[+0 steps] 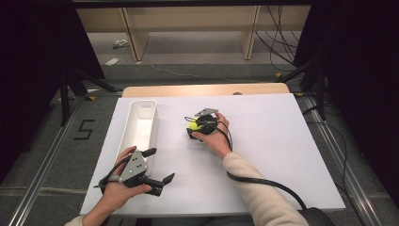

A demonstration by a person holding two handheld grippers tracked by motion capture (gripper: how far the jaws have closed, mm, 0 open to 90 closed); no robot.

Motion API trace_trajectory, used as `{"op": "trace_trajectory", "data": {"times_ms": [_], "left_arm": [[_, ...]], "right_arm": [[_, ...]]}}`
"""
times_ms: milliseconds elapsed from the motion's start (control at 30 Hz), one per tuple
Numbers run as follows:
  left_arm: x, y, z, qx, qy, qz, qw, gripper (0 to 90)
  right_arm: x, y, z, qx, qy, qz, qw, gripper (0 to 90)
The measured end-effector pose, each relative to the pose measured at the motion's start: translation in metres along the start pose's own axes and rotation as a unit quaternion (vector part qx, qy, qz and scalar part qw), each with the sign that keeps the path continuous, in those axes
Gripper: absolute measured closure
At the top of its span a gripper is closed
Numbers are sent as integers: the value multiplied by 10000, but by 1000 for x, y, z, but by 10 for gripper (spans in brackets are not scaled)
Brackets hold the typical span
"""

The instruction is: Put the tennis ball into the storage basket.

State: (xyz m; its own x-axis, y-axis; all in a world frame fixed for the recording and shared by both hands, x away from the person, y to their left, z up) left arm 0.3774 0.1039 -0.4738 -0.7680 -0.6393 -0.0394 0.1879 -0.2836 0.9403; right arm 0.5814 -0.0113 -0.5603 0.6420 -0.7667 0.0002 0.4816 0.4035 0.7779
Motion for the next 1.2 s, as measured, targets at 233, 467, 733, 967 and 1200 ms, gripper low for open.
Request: {"op": "trace_trajectory", "data": {"times_ms": [233, 467, 733, 967, 1200], "left_arm": [[0, 0, 0, 1, 0, 3, 10000, 0], [0, 0, 0, 3, 4, -26, 10000, 0], [0, 0, 0, 2, 6, -35, 10000, 0], [0, 0, 0, 2, 8, -13, 10000, 0], [0, 0, 0, -2, 6, -18, 10000, 0]], "right_arm": [[1, 1, 1, 40, 6, -53, 10000, 268], [1, 2, 2, 50, 7, -45, 10000, 270], [2, 8, 7, 168, -40, -48, 9998, 270], [-1, 13, 11, 272, -18, 24, 9996, 270], [-4, 16, 14, 299, 3, 21, 9996, 270]]}}
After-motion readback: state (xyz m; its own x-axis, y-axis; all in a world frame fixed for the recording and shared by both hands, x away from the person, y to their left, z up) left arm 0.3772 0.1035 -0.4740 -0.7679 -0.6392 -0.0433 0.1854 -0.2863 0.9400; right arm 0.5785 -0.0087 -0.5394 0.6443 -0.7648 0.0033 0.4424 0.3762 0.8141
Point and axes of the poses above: each handheld gripper's, and its own axes: z roughly backward along the jaws, y roughly out of its top, x roughly to its right, the point moved 10 cm from there along -z, roughly forward along the jaws, and after that the axes turned 2 degrees about z, right-handed, at the moved point
